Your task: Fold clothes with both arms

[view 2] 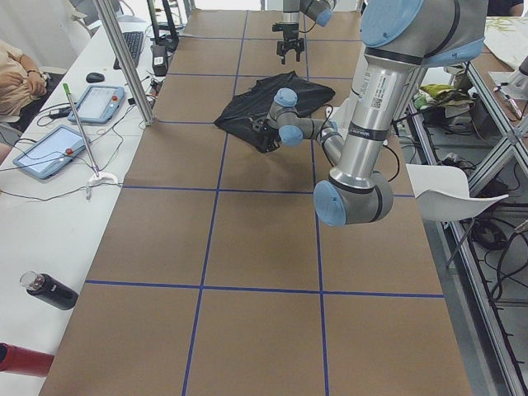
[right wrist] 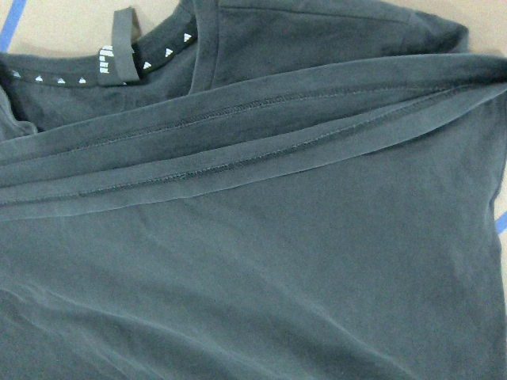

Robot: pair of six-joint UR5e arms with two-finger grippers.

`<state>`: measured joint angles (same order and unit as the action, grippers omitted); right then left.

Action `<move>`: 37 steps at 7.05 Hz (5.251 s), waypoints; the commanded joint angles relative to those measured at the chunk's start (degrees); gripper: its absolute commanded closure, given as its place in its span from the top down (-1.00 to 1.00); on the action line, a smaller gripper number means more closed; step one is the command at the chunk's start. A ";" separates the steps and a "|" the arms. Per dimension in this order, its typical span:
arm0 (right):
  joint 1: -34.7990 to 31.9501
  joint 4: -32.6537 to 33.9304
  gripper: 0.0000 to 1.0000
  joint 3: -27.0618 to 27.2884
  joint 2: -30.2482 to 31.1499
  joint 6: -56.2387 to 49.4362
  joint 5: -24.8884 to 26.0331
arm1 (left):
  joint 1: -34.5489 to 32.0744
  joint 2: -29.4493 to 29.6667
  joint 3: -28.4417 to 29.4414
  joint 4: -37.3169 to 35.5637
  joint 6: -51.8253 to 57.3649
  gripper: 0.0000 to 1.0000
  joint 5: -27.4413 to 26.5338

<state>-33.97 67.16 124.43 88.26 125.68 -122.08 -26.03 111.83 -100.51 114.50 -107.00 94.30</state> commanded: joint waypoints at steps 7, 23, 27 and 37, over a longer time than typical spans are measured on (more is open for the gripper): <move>-0.13 -0.01 1.00 -0.33 -1.60 0.00 -0.17 | -10.05 6.42 7.78 10.68 12.15 -1.00 0.79; 0.47 8.71 1.00 -14.04 -20.47 -22.13 7.38 | -23.81 10.50 16.76 22.46 27.37 0.98 13.71; 10.03 30.25 0.57 -14.56 -26.27 -63.73 14.55 | -23.98 5.24 7.78 17.34 26.67 0.99 14.77; 14.81 37.34 -0.20 -21.60 -32.01 -79.54 24.17 | -23.72 2.69 7.43 17.78 22.80 0.99 14.68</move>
<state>-19.55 104.49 103.04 56.17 46.17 -98.48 -49.76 114.55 -93.06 132.16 -84.11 108.99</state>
